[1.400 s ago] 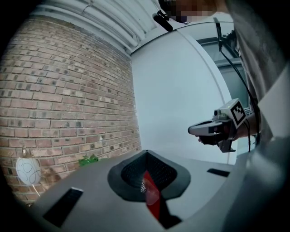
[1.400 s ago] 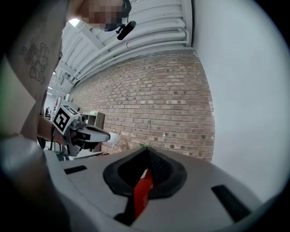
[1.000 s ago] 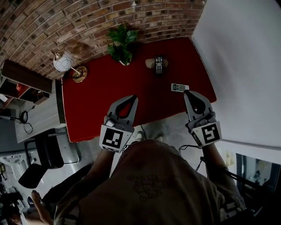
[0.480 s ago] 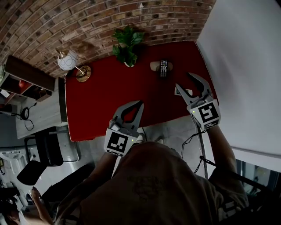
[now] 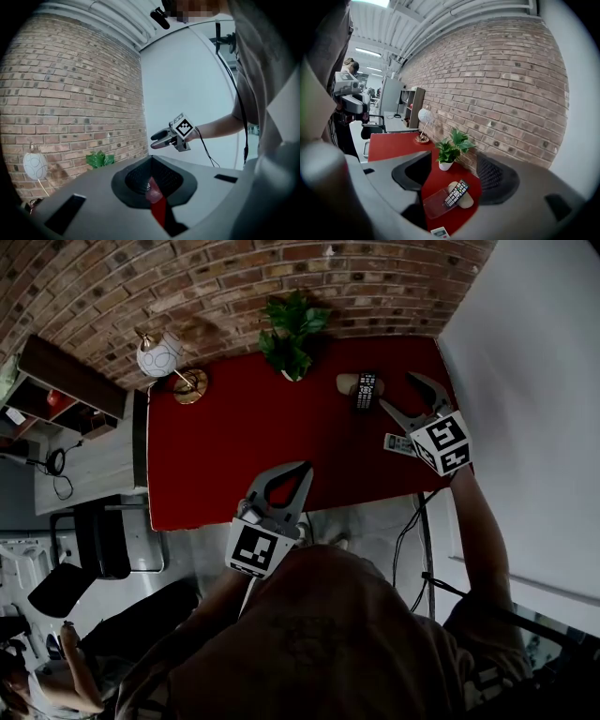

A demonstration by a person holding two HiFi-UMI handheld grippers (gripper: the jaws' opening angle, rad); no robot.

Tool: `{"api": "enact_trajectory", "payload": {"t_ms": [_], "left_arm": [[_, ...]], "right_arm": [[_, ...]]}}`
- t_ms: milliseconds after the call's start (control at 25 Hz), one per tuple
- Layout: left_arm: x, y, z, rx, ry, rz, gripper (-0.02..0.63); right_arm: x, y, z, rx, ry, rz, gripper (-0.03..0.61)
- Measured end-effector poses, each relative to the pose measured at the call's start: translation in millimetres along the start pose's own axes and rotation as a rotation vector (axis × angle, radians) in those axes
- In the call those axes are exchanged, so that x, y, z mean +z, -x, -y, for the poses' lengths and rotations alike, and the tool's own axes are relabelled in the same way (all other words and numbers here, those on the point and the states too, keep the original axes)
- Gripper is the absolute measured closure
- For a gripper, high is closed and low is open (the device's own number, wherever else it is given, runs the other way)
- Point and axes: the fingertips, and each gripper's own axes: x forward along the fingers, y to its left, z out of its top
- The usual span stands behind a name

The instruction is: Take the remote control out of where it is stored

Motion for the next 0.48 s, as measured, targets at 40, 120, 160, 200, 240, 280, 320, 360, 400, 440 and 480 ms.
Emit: {"api": "enact_trajectory", "payload": {"t_ms": [40,120,160,200,240,280,320,360,400,440,480], "left_arm": [[-1.3,0.9,-0.6,0.004,0.007,-0.001,0.603],[-4.3,2.6,-2.4,0.012,0.012,-0.006,0.604],[-5.5,3.5,-3.6,0.016,0.013,-0.009,0.603],[-6.2,4.3,-5.1,0.020,0.014,-0.011,0.603],[-6.5,4.9,-6.8,0.023,0.014,-0.012,0.603],[-6.4,5.2,-8.5,0.026,0.011,-0.012,0.603],[-6.1,5.2,-10.2,0.028,0.006,-0.010,0.603],[-6.5,5.1,-11.8,0.031,0.007,-0.010,0.603],[-8.5,5.1,-13.2,0.036,0.016,-0.015,0.603],[-11.3,5.0,-14.5,0.041,0.025,-0.022,0.603],[-13.7,5.0,-15.9,0.046,0.031,-0.028,0.603]], "right_arm": [[-3.5,-7.3,3.3,0.014,-0.001,-0.014,0.293],[-13.1,-22.8,9.4,0.040,-0.006,-0.051,0.290],[-18.7,-31.0,12.5,0.051,-0.011,-0.071,0.288],[-24.8,-39.4,15.8,0.060,-0.017,-0.091,0.288],[-31.4,-47.9,19.2,0.066,-0.025,-0.113,0.288],[-38.7,-56.3,22.5,0.072,-0.033,-0.136,0.288],[-46.6,-64.4,25.2,0.079,-0.038,-0.160,0.288],[-55.1,-72.3,27.3,0.088,-0.039,-0.183,0.288],[-63.9,-79.9,29.1,0.100,-0.037,-0.205,0.288],[-72.8,-86.9,30.7,0.116,-0.035,-0.226,0.288],[-81.3,-93.0,32.4,0.133,-0.037,-0.244,0.288]]}}
